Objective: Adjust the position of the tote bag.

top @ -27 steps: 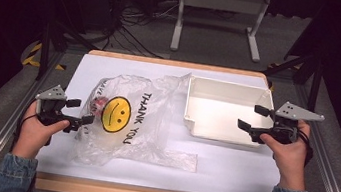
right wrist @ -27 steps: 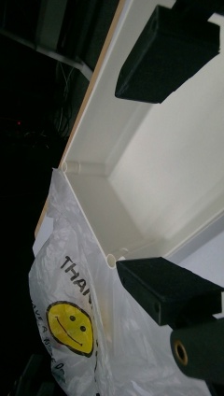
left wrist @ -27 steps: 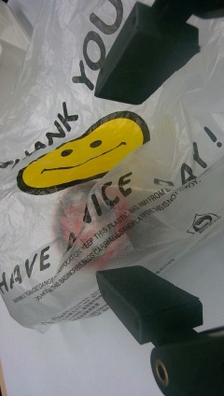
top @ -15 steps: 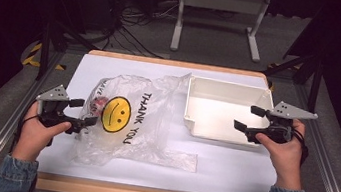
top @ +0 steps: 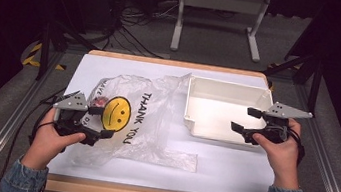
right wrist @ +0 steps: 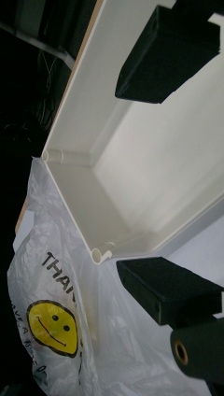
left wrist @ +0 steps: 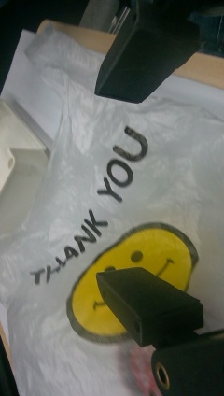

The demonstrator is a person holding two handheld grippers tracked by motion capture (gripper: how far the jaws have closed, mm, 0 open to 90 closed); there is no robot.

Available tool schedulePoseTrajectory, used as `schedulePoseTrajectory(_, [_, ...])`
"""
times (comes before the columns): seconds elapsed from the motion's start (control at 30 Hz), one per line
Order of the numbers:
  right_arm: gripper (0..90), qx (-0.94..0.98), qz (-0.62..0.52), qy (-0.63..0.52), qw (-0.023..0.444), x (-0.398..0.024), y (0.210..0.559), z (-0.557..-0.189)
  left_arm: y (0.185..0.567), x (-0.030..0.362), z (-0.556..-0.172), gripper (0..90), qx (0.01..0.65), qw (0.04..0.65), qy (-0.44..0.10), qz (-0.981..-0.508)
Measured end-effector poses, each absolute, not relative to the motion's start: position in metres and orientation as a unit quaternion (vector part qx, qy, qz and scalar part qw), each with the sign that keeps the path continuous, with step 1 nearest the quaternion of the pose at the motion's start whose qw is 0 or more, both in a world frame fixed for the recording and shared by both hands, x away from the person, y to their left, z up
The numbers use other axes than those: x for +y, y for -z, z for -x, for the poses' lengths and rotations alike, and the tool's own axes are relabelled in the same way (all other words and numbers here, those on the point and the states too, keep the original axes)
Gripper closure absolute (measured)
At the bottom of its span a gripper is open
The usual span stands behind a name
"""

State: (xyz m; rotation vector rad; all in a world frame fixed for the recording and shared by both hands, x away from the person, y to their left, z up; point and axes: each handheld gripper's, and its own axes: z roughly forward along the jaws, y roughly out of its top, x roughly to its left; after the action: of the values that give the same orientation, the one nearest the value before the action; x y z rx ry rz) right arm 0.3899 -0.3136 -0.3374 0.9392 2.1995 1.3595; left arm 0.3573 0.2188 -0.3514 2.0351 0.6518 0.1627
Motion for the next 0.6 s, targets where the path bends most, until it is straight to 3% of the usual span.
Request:
schedulePoseTrajectory(0.37, [14.0, 0.786, -0.337, -0.483, 0.187, -0.313, 0.341, -0.392, 0.357, 0.188, -0.349, 4.0, 0.207, 0.478, -0.024, -0.853])
schedulePoseTrajectory(0.6, [13.6, 0.788, -0.342, -0.478, 0.182, -0.312, 0.345, -0.394, 0.367, 0.175, -0.351, 3.0, 0.207, 0.463, -0.02, -0.861])
